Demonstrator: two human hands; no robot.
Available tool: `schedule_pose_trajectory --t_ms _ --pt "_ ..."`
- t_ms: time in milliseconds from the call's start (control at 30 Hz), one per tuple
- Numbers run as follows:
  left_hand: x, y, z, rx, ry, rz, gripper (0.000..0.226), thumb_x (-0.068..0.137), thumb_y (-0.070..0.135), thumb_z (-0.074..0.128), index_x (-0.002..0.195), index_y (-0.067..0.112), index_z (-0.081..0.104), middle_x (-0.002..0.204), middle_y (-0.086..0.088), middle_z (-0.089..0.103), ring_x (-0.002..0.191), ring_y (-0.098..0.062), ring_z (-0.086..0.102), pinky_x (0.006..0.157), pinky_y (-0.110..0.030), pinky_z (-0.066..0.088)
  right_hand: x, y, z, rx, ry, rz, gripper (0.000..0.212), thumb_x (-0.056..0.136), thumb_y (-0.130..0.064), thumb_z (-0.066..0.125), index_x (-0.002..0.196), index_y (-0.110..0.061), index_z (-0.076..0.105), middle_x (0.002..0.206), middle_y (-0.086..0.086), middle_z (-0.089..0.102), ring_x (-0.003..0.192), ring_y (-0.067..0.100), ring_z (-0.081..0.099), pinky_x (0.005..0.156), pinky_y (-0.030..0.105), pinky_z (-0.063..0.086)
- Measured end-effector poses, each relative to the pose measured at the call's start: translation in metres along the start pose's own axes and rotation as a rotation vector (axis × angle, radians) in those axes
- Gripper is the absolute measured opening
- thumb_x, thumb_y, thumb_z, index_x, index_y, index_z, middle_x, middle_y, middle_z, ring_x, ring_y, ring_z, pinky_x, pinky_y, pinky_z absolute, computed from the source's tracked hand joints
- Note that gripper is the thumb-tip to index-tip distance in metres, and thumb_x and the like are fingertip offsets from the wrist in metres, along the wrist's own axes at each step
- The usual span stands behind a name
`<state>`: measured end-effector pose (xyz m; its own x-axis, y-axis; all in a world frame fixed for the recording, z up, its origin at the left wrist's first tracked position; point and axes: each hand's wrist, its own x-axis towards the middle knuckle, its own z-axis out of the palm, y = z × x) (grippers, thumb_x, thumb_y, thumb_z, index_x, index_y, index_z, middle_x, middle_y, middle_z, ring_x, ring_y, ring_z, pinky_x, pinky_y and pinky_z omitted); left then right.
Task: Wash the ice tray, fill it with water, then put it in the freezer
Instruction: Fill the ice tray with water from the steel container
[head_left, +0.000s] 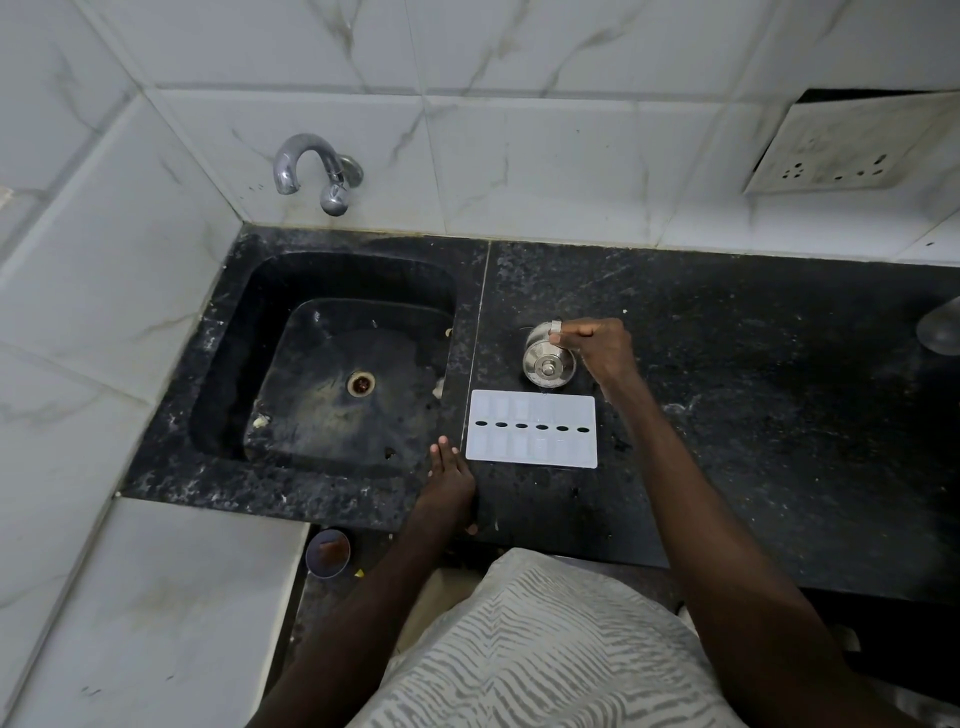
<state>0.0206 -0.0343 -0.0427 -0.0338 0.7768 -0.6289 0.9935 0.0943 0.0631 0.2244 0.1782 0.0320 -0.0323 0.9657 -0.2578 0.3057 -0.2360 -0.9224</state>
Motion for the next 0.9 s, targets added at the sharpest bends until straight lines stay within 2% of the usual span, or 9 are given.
schedule_pose_trajectory --t_ms 133,267,400,533,633,733,767,900 --pt "0.0 0.0 0.001 0.013 0.01 0.0 0.131 0.078 0.035 0.086 0.153 -0.016 -0.008 0.161 -0.039 -0.013 0.153 -0.052 -0.006 0.124 -0.051 0.021 -0.003 -0.005 0.003 0.075 0.034 0.061 0.02 0.077 -0.004 0.086 0.097 -0.004 0.081 0.091 0.004 0.079 0.074 0.008 0.073 0.072 0.021 0.059" --pt "0.001 0.001 0.001 0.007 0.015 0.001 0.132 0.077 0.036 0.086 0.153 -0.017 -0.008 0.161 -0.039 -0.012 0.153 -0.052 -0.005 0.123 -0.051 0.024 -0.004 -0.007 0.006 0.106 0.017 0.087 0.015 0.078 -0.003 0.085 0.092 -0.006 0.082 0.083 -0.002 0.079 0.071 0.007 0.073 0.066 0.02 0.056" --pt "0.001 0.0 0.002 0.017 0.019 -0.001 0.128 0.079 0.035 0.084 0.152 -0.018 -0.007 0.161 -0.041 -0.011 0.152 -0.053 -0.004 0.123 -0.05 0.024 -0.004 -0.006 0.012 0.09 -0.011 0.066 0.017 0.075 -0.006 0.088 0.091 -0.01 0.083 0.088 0.0 0.08 0.084 0.017 0.077 0.078 0.029 0.061" --pt "0.001 0.0 0.002 -0.027 0.035 -0.021 0.106 0.093 0.024 0.071 0.153 -0.017 -0.006 0.162 -0.039 -0.011 0.153 -0.051 -0.005 0.123 -0.051 0.025 -0.005 -0.008 0.018 0.07 -0.033 0.019 0.019 0.074 -0.007 0.09 0.091 -0.012 0.083 0.088 0.0 0.08 0.079 0.016 0.077 0.076 0.03 0.061" --pt "0.003 0.0 0.002 -0.044 -0.003 -0.017 0.118 0.086 0.027 0.079 0.154 -0.016 -0.008 0.161 -0.038 -0.015 0.153 -0.051 -0.008 0.124 -0.051 0.022 -0.006 -0.011 0.02 0.07 -0.032 -0.008 0.02 0.072 -0.008 0.091 0.09 -0.013 0.083 0.088 -0.002 0.08 0.081 0.014 0.077 0.077 0.029 0.061" --pt "0.002 0.001 0.001 -0.052 0.001 -0.032 0.102 0.095 0.016 0.069 0.153 -0.017 -0.007 0.161 -0.038 -0.015 0.153 -0.051 -0.007 0.125 -0.052 0.021 -0.008 -0.016 0.022 0.055 -0.039 -0.037 0.02 0.072 -0.006 0.091 0.086 -0.018 0.083 0.084 -0.011 0.078 0.078 0.007 0.075 0.075 0.025 0.059" --pt "0.002 0.001 0.0 -0.064 0.011 -0.035 0.099 0.096 0.015 0.067 0.154 -0.016 -0.007 0.161 -0.038 -0.015 0.153 -0.05 -0.007 0.125 -0.052 0.021 -0.008 -0.017 0.022 0.047 -0.045 -0.047 0.02 0.073 -0.006 0.091 0.086 -0.019 0.082 0.084 -0.012 0.078 0.078 0.006 0.075 0.075 0.026 0.06" --pt "0.004 0.0 0.003 -0.045 -0.002 -0.02 0.113 0.089 0.024 0.076 0.154 -0.015 -0.007 0.162 -0.038 -0.014 0.153 -0.05 -0.008 0.123 -0.052 0.023 -0.007 -0.018 0.023 0.019 -0.046 -0.066 0.021 0.072 -0.007 0.091 0.086 -0.021 0.083 0.089 -0.007 0.079 0.084 0.011 0.077 0.082 0.034 0.063"
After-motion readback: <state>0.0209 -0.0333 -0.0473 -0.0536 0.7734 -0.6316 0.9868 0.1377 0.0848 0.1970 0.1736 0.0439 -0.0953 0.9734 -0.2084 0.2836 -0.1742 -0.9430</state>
